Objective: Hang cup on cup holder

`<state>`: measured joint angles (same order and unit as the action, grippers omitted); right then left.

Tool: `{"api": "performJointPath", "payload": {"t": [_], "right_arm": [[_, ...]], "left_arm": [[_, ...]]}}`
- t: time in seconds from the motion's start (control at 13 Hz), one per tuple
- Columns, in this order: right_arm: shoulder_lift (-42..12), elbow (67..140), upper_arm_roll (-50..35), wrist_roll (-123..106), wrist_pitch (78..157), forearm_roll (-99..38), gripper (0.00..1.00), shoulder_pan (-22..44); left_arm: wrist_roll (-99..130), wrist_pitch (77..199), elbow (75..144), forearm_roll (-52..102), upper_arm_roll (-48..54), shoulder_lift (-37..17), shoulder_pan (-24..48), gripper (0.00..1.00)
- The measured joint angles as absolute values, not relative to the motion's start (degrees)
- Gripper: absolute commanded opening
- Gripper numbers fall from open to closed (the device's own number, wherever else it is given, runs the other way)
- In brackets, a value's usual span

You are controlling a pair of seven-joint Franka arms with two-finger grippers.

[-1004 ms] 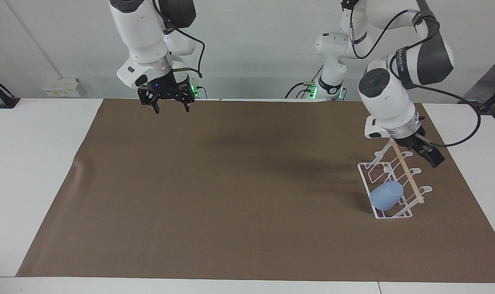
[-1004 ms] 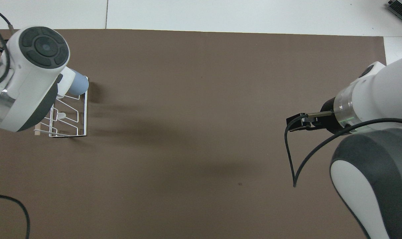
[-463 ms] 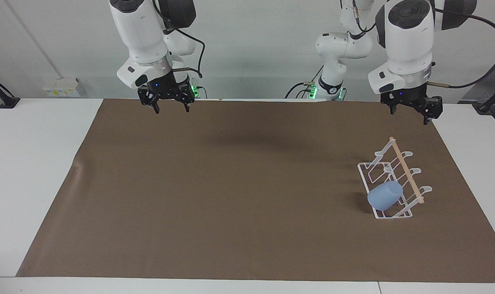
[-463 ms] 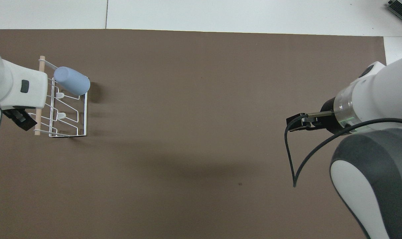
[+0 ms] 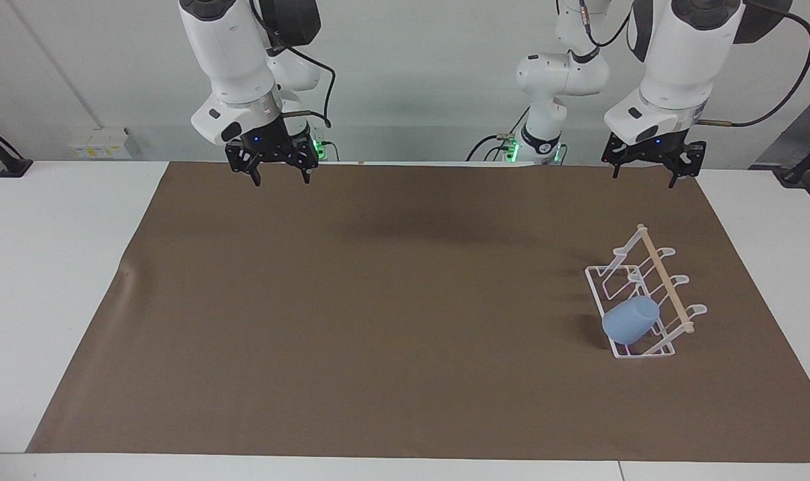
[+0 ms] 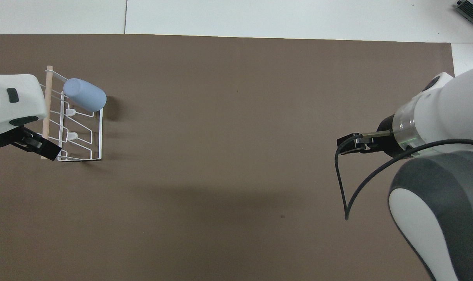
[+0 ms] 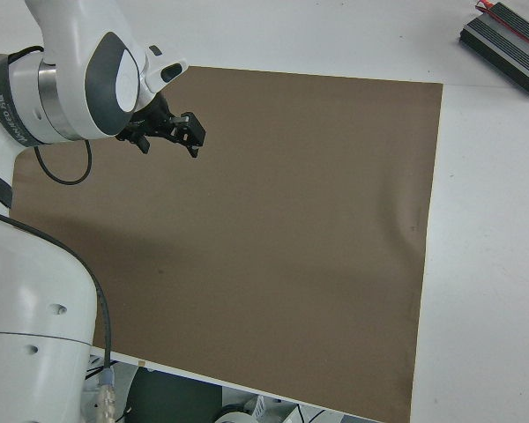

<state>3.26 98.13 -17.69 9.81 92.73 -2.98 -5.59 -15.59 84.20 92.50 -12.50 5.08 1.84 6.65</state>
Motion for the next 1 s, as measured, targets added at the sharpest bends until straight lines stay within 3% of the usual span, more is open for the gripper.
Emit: {"api": "performJointPath", "payload": {"t": [1.0], "right_arm": [[3.3, 98.1, -17.6, 9.8, 92.7, -3.0, 1.00, -5.7]], "left_arm": [[-2.6, 84.2, 92.1, -1.6, 0.4, 5.3, 6.3, 1.00]]}}
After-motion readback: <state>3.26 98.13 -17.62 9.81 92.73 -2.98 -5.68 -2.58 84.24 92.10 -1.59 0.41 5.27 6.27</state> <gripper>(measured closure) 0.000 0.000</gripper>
